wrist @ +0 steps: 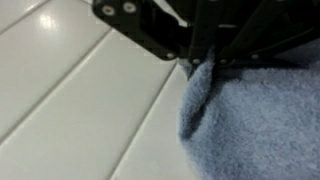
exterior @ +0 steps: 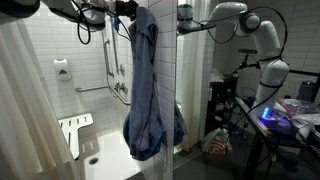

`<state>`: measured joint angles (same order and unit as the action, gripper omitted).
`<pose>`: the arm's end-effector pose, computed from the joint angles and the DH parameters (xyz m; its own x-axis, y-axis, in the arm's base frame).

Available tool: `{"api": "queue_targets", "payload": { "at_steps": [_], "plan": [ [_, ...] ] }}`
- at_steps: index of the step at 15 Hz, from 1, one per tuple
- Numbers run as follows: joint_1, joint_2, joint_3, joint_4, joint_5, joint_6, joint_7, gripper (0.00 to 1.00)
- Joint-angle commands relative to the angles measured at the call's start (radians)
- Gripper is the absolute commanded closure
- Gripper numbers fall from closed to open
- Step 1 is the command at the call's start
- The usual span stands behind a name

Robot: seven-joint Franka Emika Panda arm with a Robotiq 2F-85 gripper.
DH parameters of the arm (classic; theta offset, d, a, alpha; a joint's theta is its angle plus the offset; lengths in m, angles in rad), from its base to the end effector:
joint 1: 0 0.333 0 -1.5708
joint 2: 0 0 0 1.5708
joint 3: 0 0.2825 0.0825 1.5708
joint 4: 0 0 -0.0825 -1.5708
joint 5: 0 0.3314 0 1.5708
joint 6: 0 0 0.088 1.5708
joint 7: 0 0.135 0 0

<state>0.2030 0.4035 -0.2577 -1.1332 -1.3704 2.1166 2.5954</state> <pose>0.6554 -0.0588 0.6584 -0.7658 -0.4703 0.4386 -0.4086 -0.1707 -0.8966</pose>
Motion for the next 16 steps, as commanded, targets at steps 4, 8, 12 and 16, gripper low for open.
{"api": "queue_targets", "payload": {
  "at_steps": [4, 8, 12, 16],
  "plan": [
    [-0.002, -0.024, -0.037, -0.092, -0.088, 0.1, 0.029, 0.99],
    [0.03, -0.173, -0.025, -0.327, -0.277, 0.187, 0.006, 0.99],
    [0.033, -0.285, -0.024, -0.51, -0.477, 0.303, 0.002, 0.99],
    [-0.083, -0.404, 0.124, -0.683, -0.622, 0.362, -0.097, 0.99]
  ]
}}
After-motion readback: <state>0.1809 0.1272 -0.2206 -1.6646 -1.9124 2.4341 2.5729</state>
